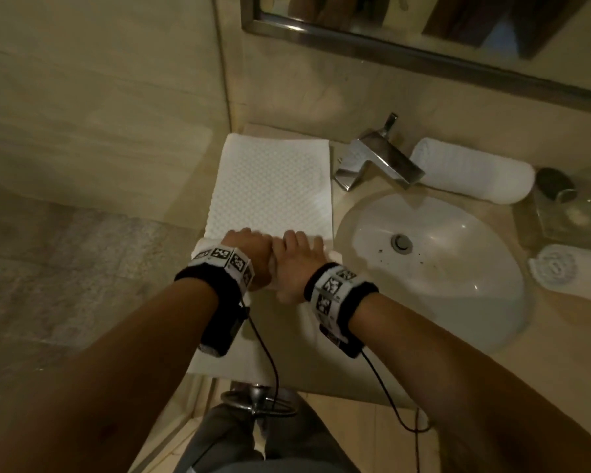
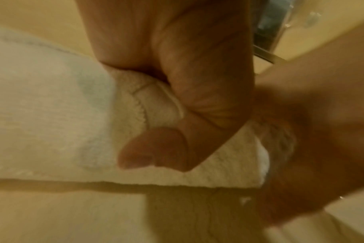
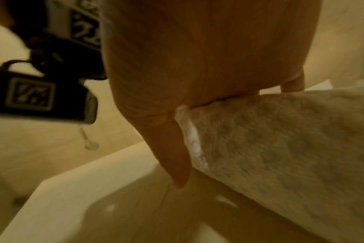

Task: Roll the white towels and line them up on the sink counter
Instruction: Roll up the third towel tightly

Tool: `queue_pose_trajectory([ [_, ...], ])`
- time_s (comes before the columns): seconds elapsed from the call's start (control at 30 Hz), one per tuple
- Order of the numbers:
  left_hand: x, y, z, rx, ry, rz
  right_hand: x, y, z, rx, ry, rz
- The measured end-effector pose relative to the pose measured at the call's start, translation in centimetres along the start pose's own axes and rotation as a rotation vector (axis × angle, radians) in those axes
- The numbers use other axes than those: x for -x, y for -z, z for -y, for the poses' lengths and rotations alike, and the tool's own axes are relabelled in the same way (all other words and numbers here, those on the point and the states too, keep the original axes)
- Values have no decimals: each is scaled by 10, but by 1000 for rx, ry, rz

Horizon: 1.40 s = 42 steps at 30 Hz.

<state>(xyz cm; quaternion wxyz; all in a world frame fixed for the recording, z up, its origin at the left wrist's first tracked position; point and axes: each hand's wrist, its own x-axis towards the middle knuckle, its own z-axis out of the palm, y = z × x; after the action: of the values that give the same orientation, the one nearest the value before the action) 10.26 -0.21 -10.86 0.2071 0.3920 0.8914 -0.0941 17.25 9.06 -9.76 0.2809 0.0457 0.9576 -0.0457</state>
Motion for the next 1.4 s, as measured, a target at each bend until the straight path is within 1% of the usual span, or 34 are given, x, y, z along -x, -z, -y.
queue_pose_trajectory([
  [0.07,7,1,1,78,5,76,8,-3,1,21,58,19],
  [0.13,14,1,-1,111,29,127,8,-4,0,-5,77,17],
  [0.17,18,0,-3,104,39,115,7,-3,0,-20,77,9],
  [0.2,22,-2,-5,82,39,72,4,-1,0,-47,67,2],
  [0.3,37,-14,-6,-42,14,-105,2,8,2,-155,34,38],
  [0.37,44,-22,-5,-80,14,-146,5,15,5,-186,12,121],
  [0.43,44,-26,-3,-49,27,-169,9,18,8,-222,-12,195],
  [0.5,41,-24,-3,3,8,-158,10,18,8,-273,-13,209],
  [0.57,40,-24,-2,22,-11,-144,11,14,7,-299,-16,189],
  [0.7,46,-28,-1,3,-9,-174,13,-3,0,-82,58,77],
  [0.87,57,-31,-4,-14,28,-179,16,5,0,-52,61,83],
  [1.1,59,-27,-12,-133,73,-186,15,10,4,-84,41,99],
  [1.2,54,-30,-10,-81,46,-168,16,8,1,-52,60,73],
  [1.27,48,-28,-5,2,21,-147,19,-1,0,-18,105,18],
  [1.33,38,-24,0,46,5,-100,21,-14,1,29,145,-100],
  [1.4,28,-19,3,56,1,-26,21,-23,4,12,120,-183],
])
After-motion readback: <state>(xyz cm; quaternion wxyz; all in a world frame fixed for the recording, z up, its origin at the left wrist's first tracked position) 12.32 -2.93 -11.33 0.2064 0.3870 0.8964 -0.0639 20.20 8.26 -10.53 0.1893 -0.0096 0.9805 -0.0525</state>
